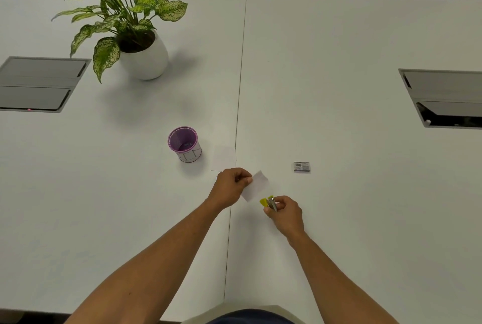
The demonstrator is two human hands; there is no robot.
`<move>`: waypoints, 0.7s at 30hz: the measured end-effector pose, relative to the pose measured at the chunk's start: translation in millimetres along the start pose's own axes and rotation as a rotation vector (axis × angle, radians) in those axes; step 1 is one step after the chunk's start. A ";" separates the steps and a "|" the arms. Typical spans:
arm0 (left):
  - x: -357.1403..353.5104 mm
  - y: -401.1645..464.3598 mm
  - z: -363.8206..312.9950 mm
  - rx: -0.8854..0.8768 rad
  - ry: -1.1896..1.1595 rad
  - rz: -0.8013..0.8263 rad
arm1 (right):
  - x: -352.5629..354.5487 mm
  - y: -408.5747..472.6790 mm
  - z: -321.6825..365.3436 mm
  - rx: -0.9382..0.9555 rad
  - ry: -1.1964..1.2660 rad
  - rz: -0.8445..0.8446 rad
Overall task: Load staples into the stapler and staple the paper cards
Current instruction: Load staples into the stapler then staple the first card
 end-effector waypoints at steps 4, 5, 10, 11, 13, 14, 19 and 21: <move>2.1 -3.0 1.2 -0.011 -0.019 -0.007 | -1.3 8.5 10.7 -0.015 -0.316 -0.071; 2.1 -3.9 1.7 -0.014 -0.020 -0.008 | -2.3 10.4 13.0 -0.026 -0.389 -0.079; 1.7 -9.7 4.9 -0.036 0.018 -0.040 | -5.1 16.4 21.2 -0.050 -0.619 -0.098; 2.3 -10.5 5.9 -0.037 0.032 -0.052 | -5.8 17.0 20.5 -0.055 -0.635 -0.090; 5.2 -11.4 7.3 -0.036 0.059 -0.086 | -6.4 17.0 19.6 -0.049 -0.638 -0.085; 6.7 -11.3 7.3 -0.036 0.073 -0.109 | -5.2 16.1 20.1 -0.039 -0.625 -0.097; 4.1 -11.2 2.3 -0.058 0.165 -0.188 | 6.0 4.2 21.5 -0.037 -0.434 -0.187; 0.3 -11.2 1.1 -0.068 0.179 -0.192 | 8.7 0.7 16.4 -0.066 -0.430 -0.179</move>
Point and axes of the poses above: each hand's wrist, its own y-axis towards the middle knuckle, its own x-axis out of the back of the hand, z = x × y, the point moved 9 cm from there along y, towards the middle knuckle, and after that the axes turned 15 degrees about z, right-handed, at the moved point
